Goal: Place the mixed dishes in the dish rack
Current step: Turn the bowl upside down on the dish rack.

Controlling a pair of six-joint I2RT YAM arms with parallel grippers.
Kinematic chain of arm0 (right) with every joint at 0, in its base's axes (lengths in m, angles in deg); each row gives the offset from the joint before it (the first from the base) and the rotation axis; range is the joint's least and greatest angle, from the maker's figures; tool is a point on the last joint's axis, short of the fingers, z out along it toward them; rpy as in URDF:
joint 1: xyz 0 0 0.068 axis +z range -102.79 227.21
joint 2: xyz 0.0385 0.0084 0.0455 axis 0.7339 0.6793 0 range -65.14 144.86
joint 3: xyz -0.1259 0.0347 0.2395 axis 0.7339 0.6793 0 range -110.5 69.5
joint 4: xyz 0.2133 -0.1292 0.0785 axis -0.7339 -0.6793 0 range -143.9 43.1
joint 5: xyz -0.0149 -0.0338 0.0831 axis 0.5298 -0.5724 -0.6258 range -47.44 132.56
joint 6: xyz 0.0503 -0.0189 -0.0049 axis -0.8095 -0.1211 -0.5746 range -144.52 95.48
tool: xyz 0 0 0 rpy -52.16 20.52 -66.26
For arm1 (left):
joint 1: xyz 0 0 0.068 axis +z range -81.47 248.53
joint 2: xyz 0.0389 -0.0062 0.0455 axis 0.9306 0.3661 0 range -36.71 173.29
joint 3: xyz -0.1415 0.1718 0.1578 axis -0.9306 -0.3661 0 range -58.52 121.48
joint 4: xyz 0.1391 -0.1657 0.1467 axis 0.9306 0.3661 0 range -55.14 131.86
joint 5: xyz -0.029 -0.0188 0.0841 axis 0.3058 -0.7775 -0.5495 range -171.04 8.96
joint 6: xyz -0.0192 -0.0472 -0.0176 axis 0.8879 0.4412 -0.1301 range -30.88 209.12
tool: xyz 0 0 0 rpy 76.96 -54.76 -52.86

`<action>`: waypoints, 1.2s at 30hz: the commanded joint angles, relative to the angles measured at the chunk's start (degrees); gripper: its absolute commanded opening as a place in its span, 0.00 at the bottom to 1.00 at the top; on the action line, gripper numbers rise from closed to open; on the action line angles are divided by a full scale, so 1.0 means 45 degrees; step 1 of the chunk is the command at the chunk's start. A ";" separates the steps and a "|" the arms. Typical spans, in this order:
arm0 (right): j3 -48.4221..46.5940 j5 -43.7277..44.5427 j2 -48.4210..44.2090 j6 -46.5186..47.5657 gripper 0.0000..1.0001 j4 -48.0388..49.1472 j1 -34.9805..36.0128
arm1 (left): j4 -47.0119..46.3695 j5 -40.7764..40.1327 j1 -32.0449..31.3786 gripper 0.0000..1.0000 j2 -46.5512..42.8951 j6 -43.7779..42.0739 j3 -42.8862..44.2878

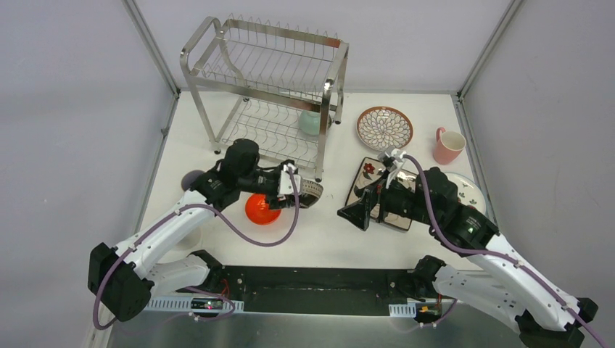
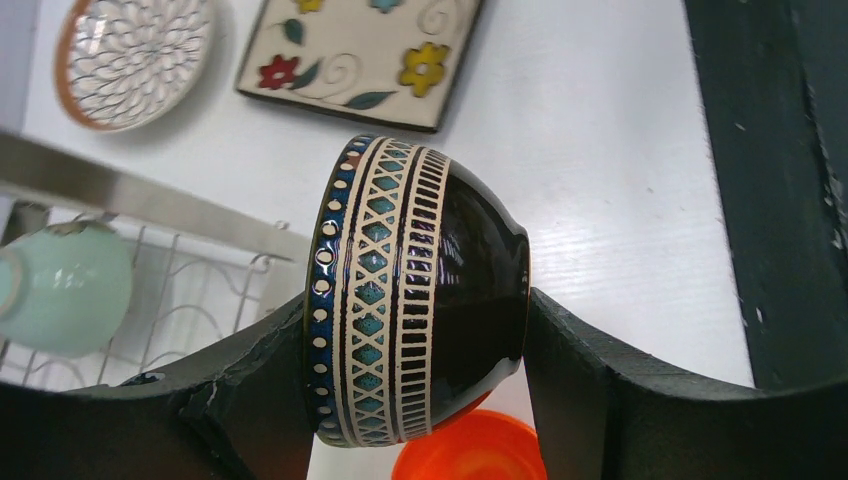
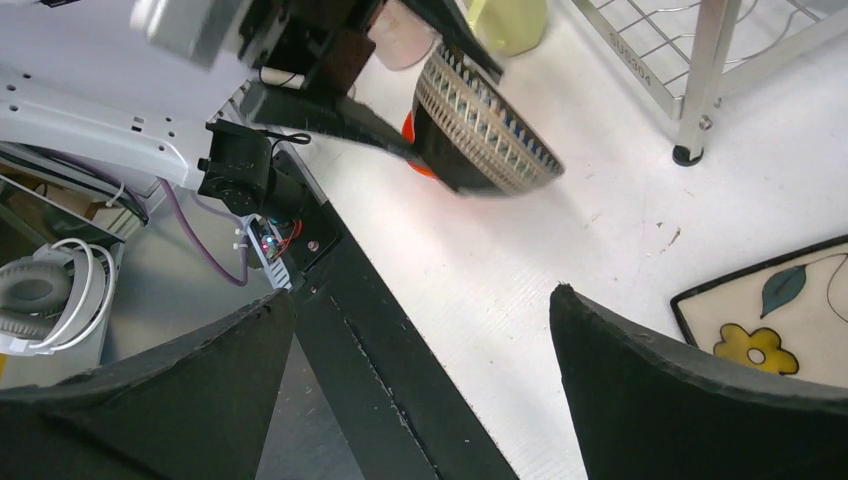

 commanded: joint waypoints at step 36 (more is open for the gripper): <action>-0.0267 0.1294 -0.2252 -0.0505 1.00 -0.1227 -0.0036 | -0.9315 -0.2475 0.5494 0.20 0.3936 1.4460 0.0605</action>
